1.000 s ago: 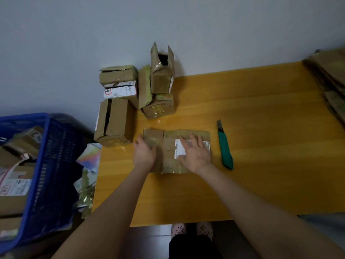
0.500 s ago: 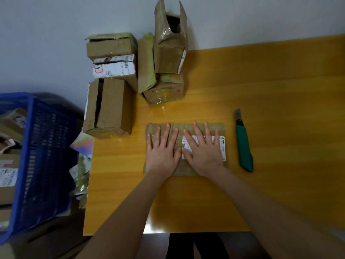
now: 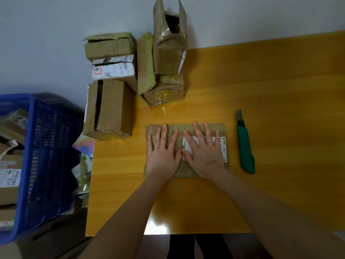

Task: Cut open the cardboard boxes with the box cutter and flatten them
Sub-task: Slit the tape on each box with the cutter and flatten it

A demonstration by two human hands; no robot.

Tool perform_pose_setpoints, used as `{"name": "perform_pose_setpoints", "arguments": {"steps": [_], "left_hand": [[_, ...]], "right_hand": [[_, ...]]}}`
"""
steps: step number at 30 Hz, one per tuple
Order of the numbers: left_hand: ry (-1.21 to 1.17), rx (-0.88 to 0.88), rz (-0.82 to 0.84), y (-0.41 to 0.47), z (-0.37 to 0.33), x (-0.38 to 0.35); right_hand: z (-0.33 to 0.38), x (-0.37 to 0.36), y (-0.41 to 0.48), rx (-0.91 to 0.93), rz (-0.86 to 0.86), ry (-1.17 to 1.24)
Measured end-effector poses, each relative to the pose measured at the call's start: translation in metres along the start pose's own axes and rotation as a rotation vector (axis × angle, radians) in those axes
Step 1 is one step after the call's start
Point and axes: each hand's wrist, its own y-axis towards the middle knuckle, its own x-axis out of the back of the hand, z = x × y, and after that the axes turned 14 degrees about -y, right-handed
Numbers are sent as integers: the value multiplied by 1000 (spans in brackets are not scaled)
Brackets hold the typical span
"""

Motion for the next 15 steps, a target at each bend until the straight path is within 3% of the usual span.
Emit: {"name": "perform_pose_setpoints", "arguments": {"steps": [4,15], "left_hand": [[-3,12,-15,-2,-1,-1],[-33,87,-20,-20,-8,-10]], "right_hand": [[-2,3,-1,24,54,-19],[-6,0,-10,102,2,-1]]}}
